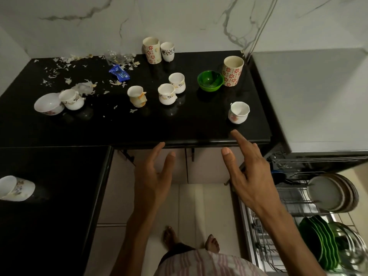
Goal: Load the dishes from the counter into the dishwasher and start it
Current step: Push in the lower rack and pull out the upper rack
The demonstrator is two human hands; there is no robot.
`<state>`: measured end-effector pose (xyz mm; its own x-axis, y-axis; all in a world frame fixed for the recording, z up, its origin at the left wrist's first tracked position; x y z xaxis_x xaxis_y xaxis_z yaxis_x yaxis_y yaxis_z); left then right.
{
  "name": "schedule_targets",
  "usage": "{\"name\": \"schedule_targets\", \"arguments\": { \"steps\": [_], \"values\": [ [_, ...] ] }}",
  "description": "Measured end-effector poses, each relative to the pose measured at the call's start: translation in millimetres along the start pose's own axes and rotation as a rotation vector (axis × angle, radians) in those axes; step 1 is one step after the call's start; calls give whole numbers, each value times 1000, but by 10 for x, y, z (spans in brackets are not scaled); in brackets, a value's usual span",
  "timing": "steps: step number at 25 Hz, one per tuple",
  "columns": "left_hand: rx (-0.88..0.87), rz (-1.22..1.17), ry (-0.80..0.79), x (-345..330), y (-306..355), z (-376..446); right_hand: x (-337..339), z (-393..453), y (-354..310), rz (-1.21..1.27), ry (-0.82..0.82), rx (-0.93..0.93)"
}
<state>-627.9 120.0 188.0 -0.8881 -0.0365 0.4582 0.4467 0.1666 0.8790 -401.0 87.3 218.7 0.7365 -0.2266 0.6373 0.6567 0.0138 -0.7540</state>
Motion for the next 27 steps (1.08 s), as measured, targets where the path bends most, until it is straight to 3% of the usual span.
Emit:
{"name": "schedule_targets", "arguments": {
  "steps": [11, 22, 27],
  "values": [
    [4, -10, -71, -309, 25, -187, 298, -339, 254, -19, 53, -54],
    [-89, 63, -370, -640, 108, -192, 377, -924, 322, -108, 221, -260],
    [-126, 91, -433, -885, 147, -371, 532, -1244, 475, -122, 287, -316]
  ]
}}
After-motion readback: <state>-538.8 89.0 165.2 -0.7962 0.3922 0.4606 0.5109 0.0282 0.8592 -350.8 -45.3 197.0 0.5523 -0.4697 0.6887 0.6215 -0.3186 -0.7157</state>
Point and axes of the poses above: each hand's wrist, its own z-axis towards the middle knuckle, its own x-axis out of the back of the hand, y = z × x, the point moved 8 cm from there along z, towards the middle knuckle, and after that the axes turned 1 degree about x, right-handed, at the moved point
